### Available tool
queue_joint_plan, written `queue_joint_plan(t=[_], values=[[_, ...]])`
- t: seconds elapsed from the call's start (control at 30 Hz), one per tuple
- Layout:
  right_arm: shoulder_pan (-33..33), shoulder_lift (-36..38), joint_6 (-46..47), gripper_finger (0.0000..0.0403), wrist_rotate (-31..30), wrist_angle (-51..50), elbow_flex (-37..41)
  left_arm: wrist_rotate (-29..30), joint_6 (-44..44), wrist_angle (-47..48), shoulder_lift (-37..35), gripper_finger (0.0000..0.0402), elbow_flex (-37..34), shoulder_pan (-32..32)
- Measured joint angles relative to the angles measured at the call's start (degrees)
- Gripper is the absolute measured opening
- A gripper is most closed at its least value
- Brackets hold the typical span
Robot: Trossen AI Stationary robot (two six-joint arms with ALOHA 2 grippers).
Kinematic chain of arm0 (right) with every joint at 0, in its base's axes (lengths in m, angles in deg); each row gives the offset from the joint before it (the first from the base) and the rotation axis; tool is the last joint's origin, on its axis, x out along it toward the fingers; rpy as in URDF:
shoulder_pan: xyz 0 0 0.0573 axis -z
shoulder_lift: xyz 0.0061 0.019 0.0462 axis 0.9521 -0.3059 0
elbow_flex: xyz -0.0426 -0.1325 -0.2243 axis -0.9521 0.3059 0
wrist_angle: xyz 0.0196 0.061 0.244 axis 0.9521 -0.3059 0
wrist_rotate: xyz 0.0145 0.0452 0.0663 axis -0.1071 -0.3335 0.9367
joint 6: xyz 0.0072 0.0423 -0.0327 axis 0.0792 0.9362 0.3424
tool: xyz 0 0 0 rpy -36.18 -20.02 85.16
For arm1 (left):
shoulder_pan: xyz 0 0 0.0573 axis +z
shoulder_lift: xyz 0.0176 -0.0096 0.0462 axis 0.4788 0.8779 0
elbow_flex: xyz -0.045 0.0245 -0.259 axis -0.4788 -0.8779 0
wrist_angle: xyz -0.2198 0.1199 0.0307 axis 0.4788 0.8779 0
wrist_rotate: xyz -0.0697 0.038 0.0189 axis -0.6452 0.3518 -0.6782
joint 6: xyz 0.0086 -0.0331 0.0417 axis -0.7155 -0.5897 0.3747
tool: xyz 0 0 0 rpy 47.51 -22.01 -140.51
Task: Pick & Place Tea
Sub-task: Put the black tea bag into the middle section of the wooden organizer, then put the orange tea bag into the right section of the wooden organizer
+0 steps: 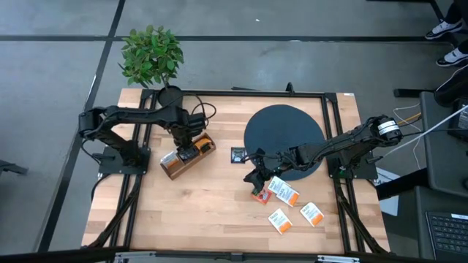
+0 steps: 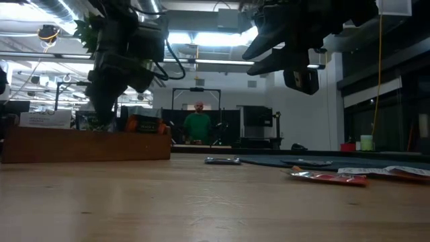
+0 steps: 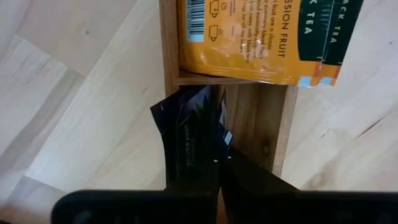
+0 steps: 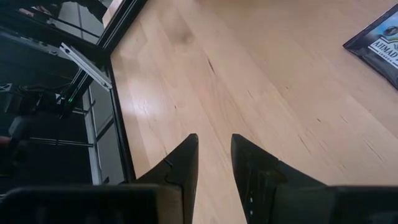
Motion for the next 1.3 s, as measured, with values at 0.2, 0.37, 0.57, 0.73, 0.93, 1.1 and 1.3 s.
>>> queue_joint_plan(t=[0.2,0.37,0.57,0.73,0.93,1.1,1.3], values=[[0.0,0.0,-0.1,0.0097,0.0,0.0,0.0,0.5,-1.1,0.1,-0.8,0.0013,0.0,0.0],[0.0,0.0,-0.2,0.0097,-1.2,0.0,0.0,0.5,-1.2,0.0,-1.7,0.0027,0.0,0.0],[0.0,0.0,-0.9,0.0097,-1.3,0.0,0.0,1.5,-1.3,0.1,-3.3,0.0056,0.0,-0.2],[0.0,0.0,-1.3,0.0097,-1.3,0.0,0.0,1.7,-2.5,0.4,-5.1,0.0082,0.3,-0.2],[0.0,0.0,-1.3,0.0097,-1.3,-0.3,0.0,1.5,-4.4,0.6,-8.7,0.0092,5.7,-0.5],[0.0,0.0,-1.3,0.0097,-1.4,-2.2,0.0,1.6,-7.2,-3.3,-12.1,0.0091,11.8,-3.1],[0.0,0.0,-1.2,0.0097,0.0,-7.3,0.0,1.6,-9.6,-22.0,-14.4,0.0093,13.1,-9.5]])
